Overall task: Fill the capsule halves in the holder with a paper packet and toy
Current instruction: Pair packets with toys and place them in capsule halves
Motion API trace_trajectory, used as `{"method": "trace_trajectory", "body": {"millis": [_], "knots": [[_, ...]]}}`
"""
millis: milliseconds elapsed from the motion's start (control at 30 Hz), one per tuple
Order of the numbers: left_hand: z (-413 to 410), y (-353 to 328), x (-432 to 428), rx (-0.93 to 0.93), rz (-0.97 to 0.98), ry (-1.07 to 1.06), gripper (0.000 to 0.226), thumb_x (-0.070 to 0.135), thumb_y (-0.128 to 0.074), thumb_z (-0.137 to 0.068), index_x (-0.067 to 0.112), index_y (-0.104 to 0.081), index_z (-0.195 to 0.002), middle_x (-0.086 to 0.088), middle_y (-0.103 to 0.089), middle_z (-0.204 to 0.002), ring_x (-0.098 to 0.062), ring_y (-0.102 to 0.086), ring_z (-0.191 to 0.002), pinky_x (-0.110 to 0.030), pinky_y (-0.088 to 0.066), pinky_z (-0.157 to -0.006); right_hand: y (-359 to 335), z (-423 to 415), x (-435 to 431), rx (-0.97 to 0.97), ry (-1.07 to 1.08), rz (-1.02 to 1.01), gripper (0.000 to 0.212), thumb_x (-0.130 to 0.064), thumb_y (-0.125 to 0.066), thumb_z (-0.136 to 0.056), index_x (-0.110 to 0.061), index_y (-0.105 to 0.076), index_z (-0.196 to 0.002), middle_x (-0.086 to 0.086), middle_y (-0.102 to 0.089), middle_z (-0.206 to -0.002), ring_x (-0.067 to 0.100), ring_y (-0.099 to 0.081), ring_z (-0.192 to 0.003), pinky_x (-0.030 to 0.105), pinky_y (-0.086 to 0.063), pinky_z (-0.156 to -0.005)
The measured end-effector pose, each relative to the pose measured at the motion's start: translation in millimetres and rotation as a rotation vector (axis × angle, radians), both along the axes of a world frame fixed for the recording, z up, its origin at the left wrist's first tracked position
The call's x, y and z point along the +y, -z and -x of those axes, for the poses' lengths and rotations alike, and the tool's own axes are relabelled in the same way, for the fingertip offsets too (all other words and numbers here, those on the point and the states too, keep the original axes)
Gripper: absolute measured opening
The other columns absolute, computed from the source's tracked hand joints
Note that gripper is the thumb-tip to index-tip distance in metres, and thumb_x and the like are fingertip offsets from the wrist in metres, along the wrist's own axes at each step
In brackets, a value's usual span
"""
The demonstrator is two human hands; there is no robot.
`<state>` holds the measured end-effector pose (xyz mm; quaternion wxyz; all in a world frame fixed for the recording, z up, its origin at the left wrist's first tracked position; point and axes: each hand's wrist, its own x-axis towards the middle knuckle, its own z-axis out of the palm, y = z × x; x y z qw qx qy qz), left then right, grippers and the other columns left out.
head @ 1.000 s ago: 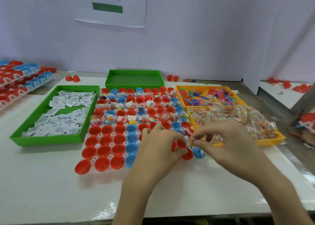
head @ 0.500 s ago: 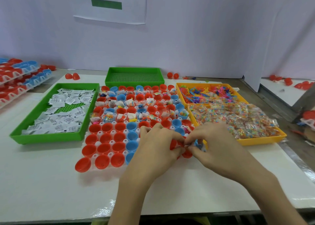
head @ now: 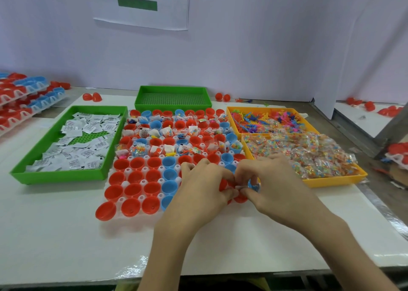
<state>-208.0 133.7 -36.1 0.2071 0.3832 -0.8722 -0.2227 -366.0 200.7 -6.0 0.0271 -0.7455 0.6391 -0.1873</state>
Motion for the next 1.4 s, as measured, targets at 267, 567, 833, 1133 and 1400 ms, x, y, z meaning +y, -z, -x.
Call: {"method": "trace_trajectory", "body": {"millis": [267, 567, 833, 1133, 1400], "knots": [[-1.1, -0.8, 2.0, 0.035, 0.009, -0.004, 0.010, 0.041, -0.064, -0.093, 0.043, -0.069, -0.101, 0.022, -0.056, -0.080, -0.009, -0.038, -0.095, -0.034, -0.019, -0.084, 2.3, 3.5, 5.5, 0.007, 0.022, 0.006, 0.027, -0.019, -0.079, -0.077, -0.037, -0.065, -0.090, -0.026, -0.062, -0.083, -0.005, -0.050, -0.082, 0.014, -0.020, -0.094], [-3.5, -2.1, 1.2, 0.077, -0.004, 0.011, 0.015, 0.041, -0.064, -0.094, 0.043, -0.069, -0.107, 0.019, -0.058, -0.083, -0.007, -0.039, -0.092, -0.037, -0.026, -0.093, 0.7, 5.6, 10.1, 0.010, 0.021, 0.032, 0.028, -0.024, -0.080, -0.078, -0.039, -0.066, -0.097, -0.030, -0.062, -0.085, -0.007, -0.051, -0.084, 0.024, -0.024, -0.096], [-2.9, -2.5, 1.5, 0.107, -0.018, 0.020, 0.015, 0.040, -0.067, -0.092, 0.042, -0.070, -0.106, 0.025, -0.053, -0.076, -0.005, -0.039, -0.091, -0.033, -0.021, -0.088, 0.8, 7.8, 9.8, -0.027, 0.016, 0.046, 0.029, -0.023, -0.080, -0.078, -0.040, -0.067, -0.096, -0.026, -0.066, -0.083, -0.005, -0.054, -0.087, 0.020, -0.023, -0.100], [-0.5, -3.7, 1.8, 0.057, -0.018, 0.004, 0.018, 0.041, -0.070, -0.089, 0.043, -0.073, -0.107, 0.024, -0.058, -0.084, -0.006, -0.039, -0.094, -0.032, -0.018, -0.088, 1.3, 8.6, 9.4, -0.029, 0.024, 0.066, 0.016, -0.026, -0.082, -0.079, -0.037, -0.073, -0.086, -0.027, -0.066, -0.080, -0.001, -0.055, -0.083, 0.026, -0.027, -0.099], [-2.1, -4.9, 3.0, 0.055, -0.046, -0.006, 0.037, 0.038, -0.074, -0.087, 0.040, -0.064, -0.122, 0.023, -0.068, -0.107, -0.005, -0.051, -0.110, -0.033, -0.018, -0.090, -20.3, 13.3, 9.6, -0.234, 0.036, 0.239, 0.014, -0.018, -0.082, -0.076, -0.029, -0.073, -0.079, -0.021, -0.069, -0.073, 0.000, -0.065, -0.079, 0.022, -0.046, -0.082]]}}
